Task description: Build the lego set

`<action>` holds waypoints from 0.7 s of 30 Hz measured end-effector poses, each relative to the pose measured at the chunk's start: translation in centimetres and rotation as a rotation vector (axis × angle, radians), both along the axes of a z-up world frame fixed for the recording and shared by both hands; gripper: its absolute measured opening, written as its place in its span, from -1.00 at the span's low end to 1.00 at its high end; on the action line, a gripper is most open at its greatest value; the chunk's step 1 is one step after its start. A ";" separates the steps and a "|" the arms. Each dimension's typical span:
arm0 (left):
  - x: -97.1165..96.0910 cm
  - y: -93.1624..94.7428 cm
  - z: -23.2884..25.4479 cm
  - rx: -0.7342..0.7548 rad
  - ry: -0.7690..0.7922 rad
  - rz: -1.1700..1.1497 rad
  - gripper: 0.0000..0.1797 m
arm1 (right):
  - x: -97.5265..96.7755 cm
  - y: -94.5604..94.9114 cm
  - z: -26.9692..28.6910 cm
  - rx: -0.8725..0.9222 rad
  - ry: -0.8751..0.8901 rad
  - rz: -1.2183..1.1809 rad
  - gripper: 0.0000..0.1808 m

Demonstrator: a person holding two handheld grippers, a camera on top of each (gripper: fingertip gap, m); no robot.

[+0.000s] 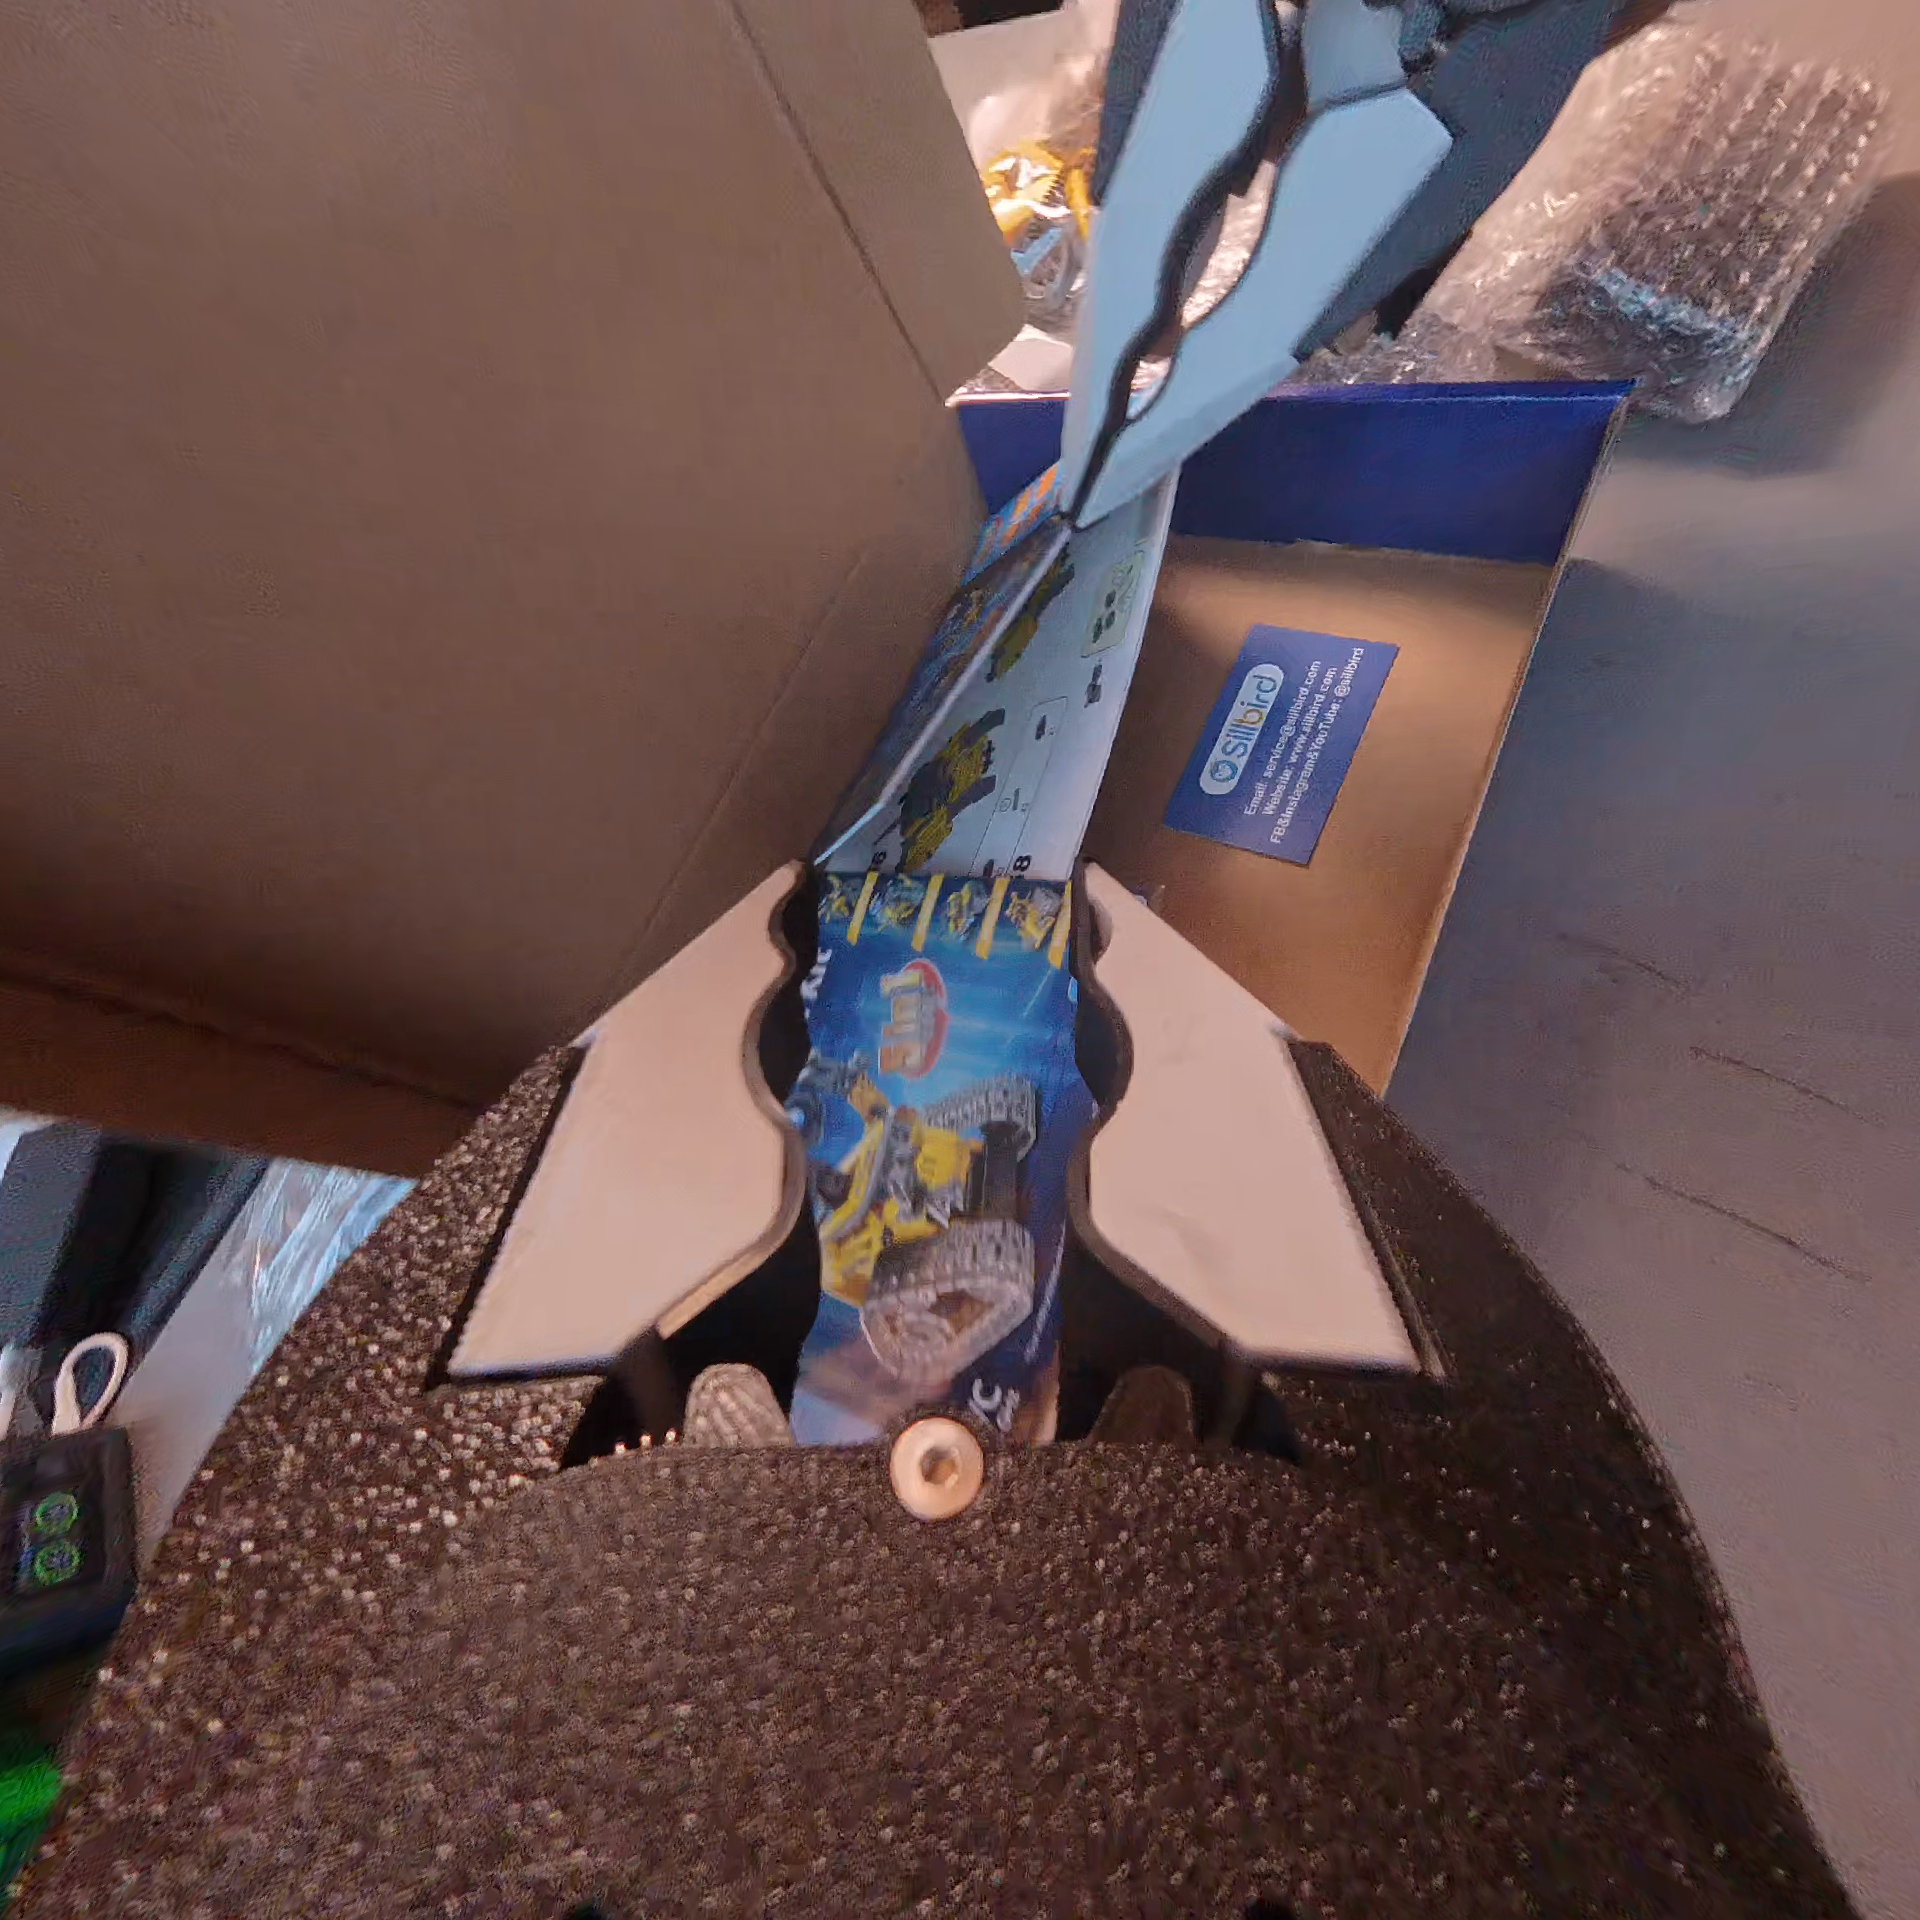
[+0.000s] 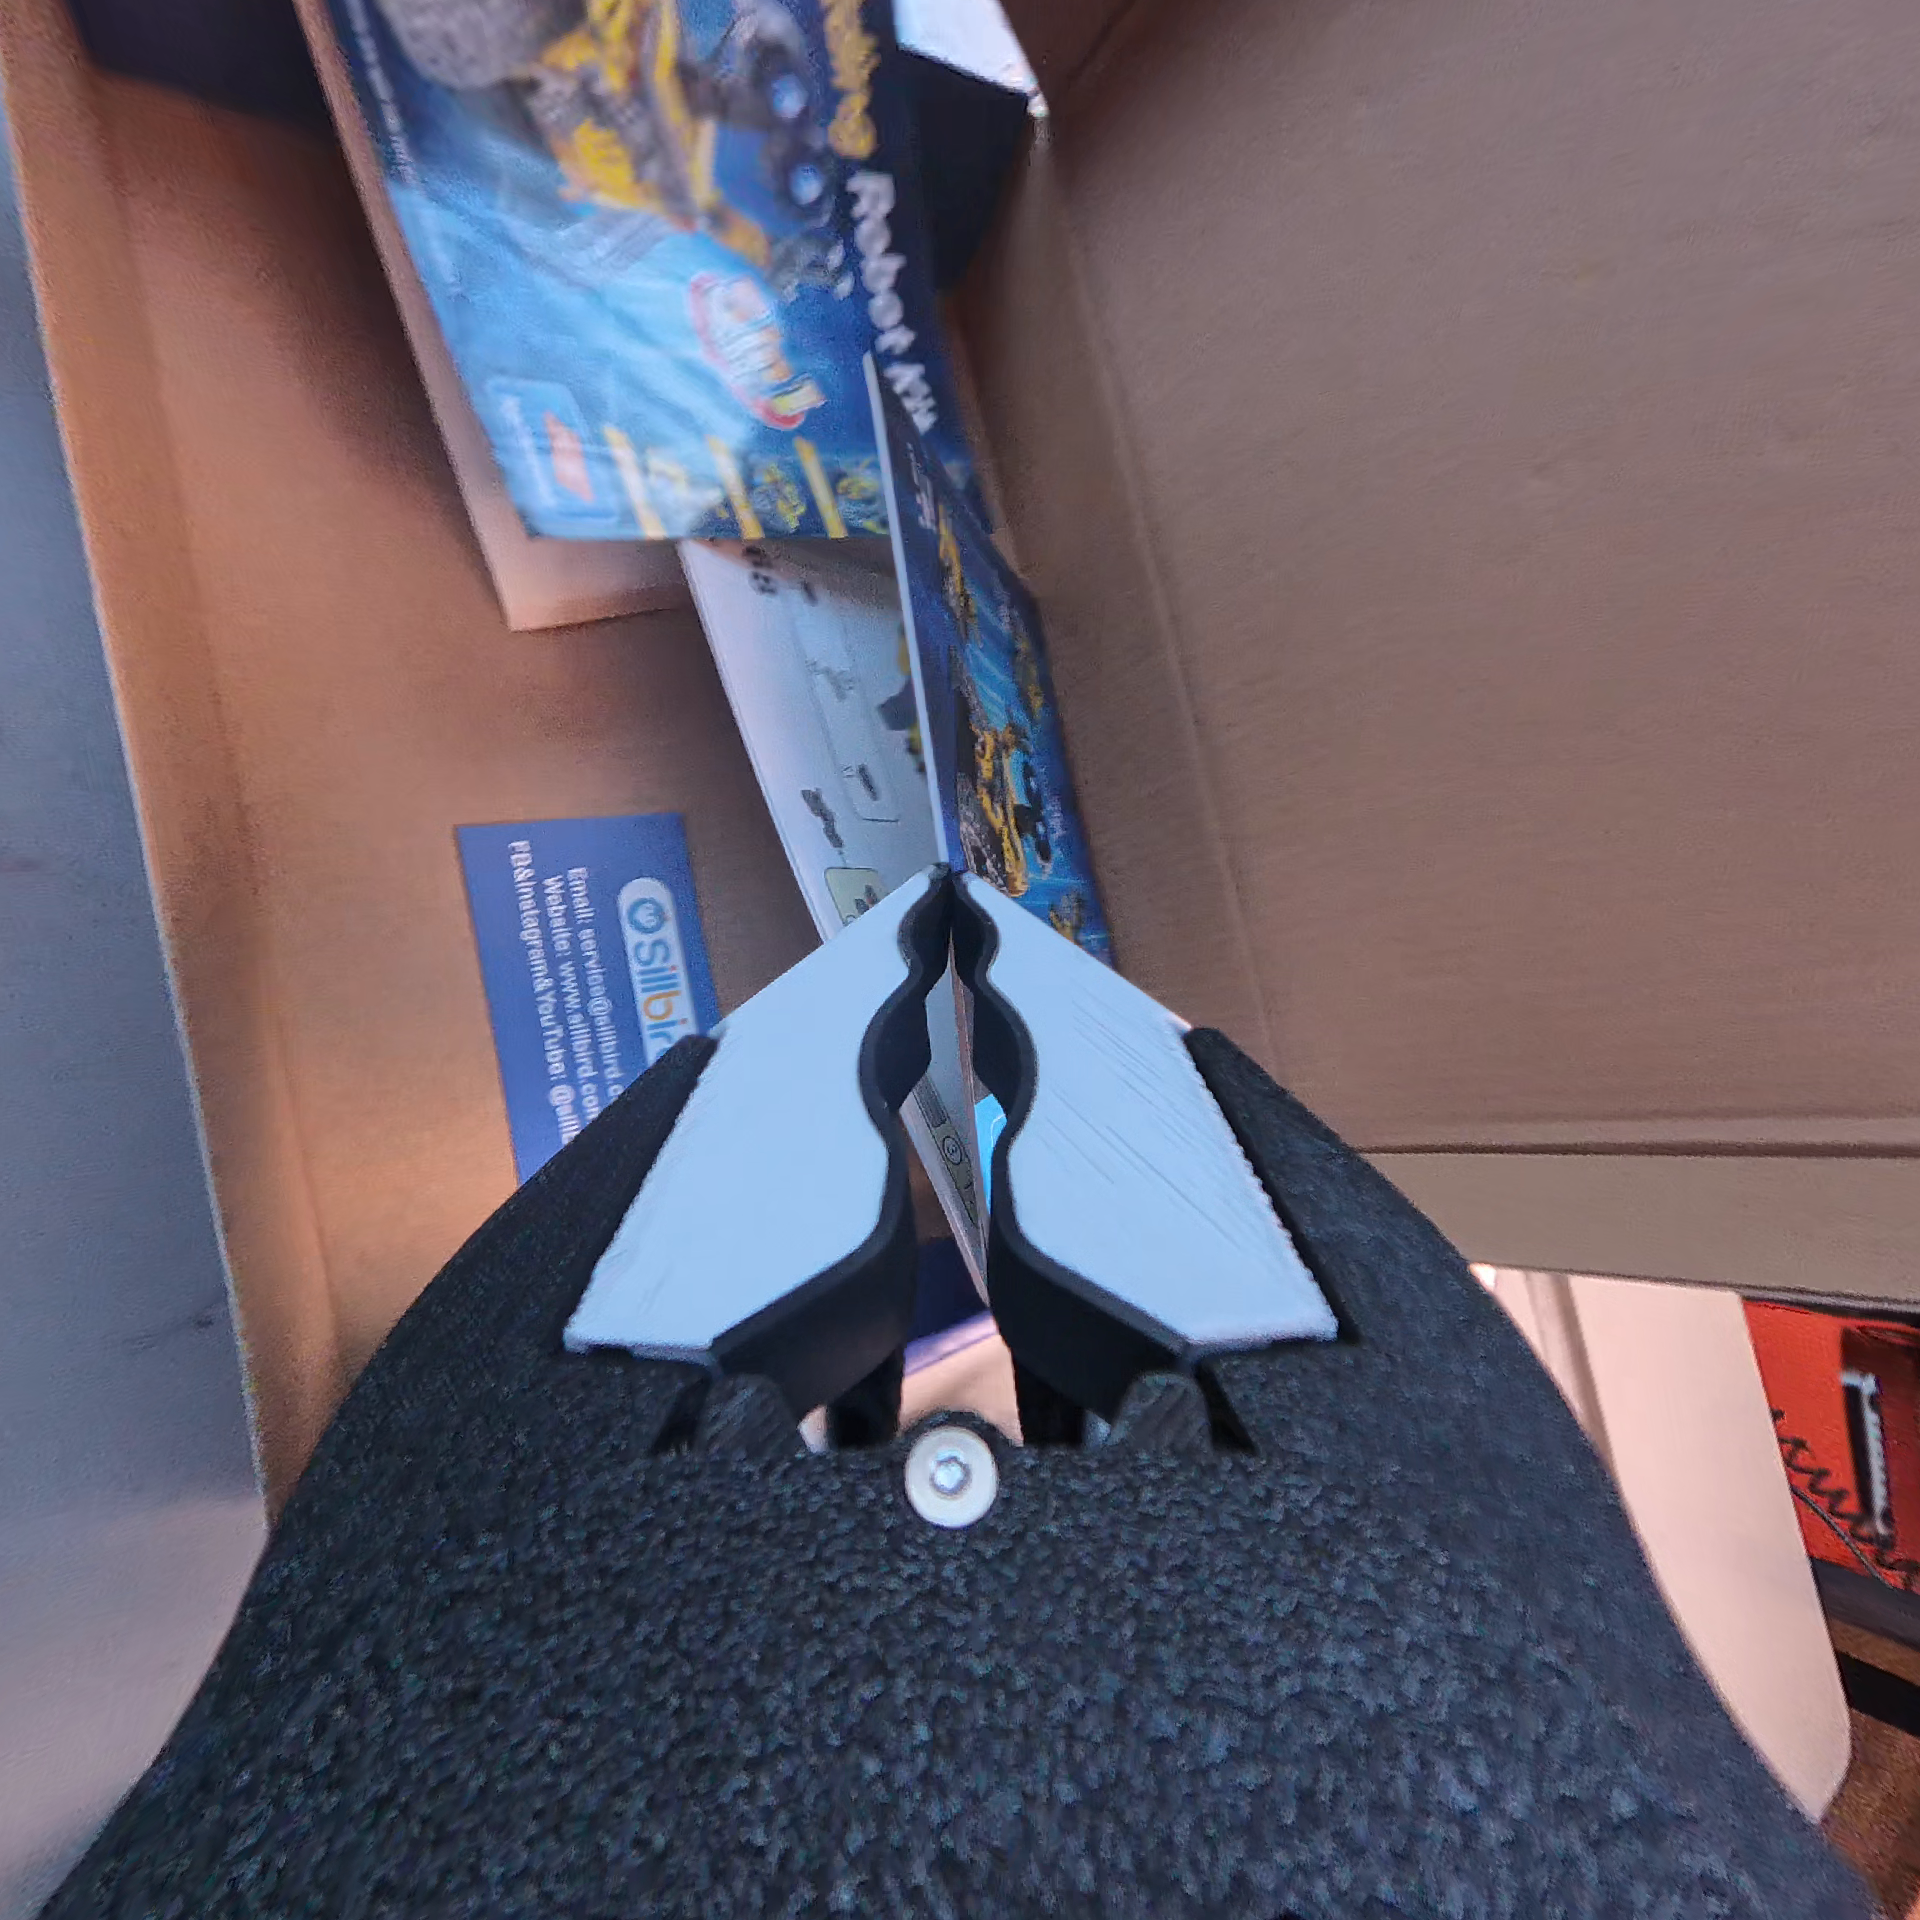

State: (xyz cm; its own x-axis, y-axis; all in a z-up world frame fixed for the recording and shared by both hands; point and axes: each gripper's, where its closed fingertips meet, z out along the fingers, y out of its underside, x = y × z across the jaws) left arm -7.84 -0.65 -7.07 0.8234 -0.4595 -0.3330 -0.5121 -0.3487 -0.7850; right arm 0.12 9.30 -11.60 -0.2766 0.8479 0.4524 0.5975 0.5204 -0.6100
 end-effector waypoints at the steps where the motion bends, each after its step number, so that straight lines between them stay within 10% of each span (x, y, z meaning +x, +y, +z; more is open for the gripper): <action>1: 0.6 1.0 -0.3 -0.018 0.016 -0.030 -0.47 | -0.1 0.4 0.5 -0.003 0.013 -0.009 -1.00; 11: 4.0 6.4 -5.1 -0.127 0.263 -0.171 0.12 | 0.3 3.8 2.8 -0.198 0.090 -0.126 -1.00; 21: 3.7 4.8 -12.0 -0.409 0.345 -0.292 -0.42 | 2.4 0.6 -3.0 -0.071 -0.204 0.052 -0.71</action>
